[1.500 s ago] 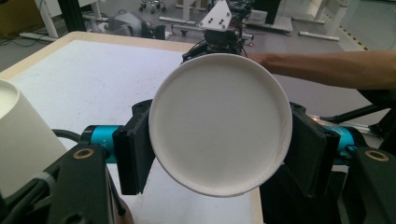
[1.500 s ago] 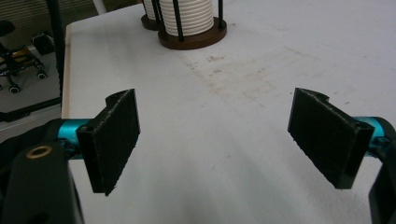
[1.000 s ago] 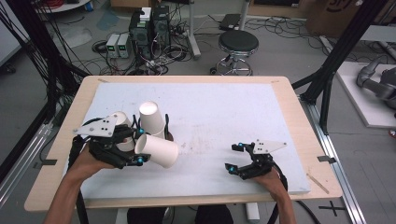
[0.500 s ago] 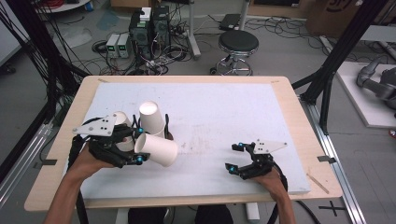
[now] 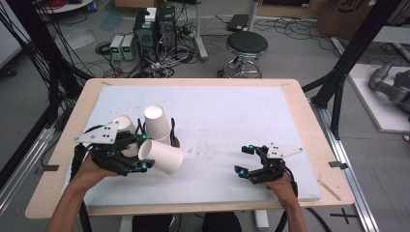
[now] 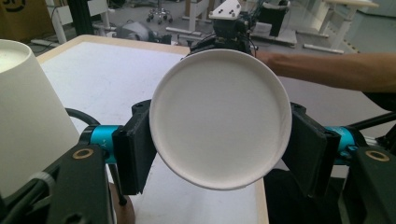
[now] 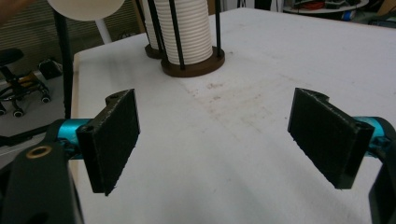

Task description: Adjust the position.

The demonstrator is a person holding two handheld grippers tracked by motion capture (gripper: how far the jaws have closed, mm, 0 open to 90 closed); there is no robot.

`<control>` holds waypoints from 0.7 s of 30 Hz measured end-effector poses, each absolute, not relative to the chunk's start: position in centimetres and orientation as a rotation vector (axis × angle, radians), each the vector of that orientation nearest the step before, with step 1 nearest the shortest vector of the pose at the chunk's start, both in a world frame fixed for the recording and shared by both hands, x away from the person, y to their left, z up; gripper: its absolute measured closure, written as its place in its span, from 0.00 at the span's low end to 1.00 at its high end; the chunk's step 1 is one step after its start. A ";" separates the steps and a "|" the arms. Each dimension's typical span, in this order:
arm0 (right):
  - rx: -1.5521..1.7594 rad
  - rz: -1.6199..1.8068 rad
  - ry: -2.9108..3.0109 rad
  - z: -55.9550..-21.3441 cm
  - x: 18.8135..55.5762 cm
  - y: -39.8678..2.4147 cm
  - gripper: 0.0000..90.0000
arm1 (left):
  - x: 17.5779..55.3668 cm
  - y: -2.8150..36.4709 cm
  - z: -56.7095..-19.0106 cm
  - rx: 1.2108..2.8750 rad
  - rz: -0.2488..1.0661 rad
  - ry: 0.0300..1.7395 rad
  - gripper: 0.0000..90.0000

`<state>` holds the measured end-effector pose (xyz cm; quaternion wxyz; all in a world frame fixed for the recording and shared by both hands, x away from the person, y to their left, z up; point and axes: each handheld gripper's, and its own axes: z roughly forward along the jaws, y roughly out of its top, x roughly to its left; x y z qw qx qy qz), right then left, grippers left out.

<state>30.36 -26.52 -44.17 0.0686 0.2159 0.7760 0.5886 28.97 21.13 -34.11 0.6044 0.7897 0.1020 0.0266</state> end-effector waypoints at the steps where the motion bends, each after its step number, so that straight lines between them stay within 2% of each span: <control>1: 0.650 1.778 2.342 -44.0 30.3 -26.5 0.19 | 29.0 21.2 -34.1 1.826 0.061 0.234 0.36; 14: 0.572 1.830 2.321 -41.3 29.9 -25.8 0.19 | 29.1 21.5 -34.0 1.797 0.070 0.243 0.38; 21: 0.477 1.885 2.322 -38.4 30.1 -24.8 0.19 | 29.0 21.1 -34.1 1.778 0.063 0.246 0.38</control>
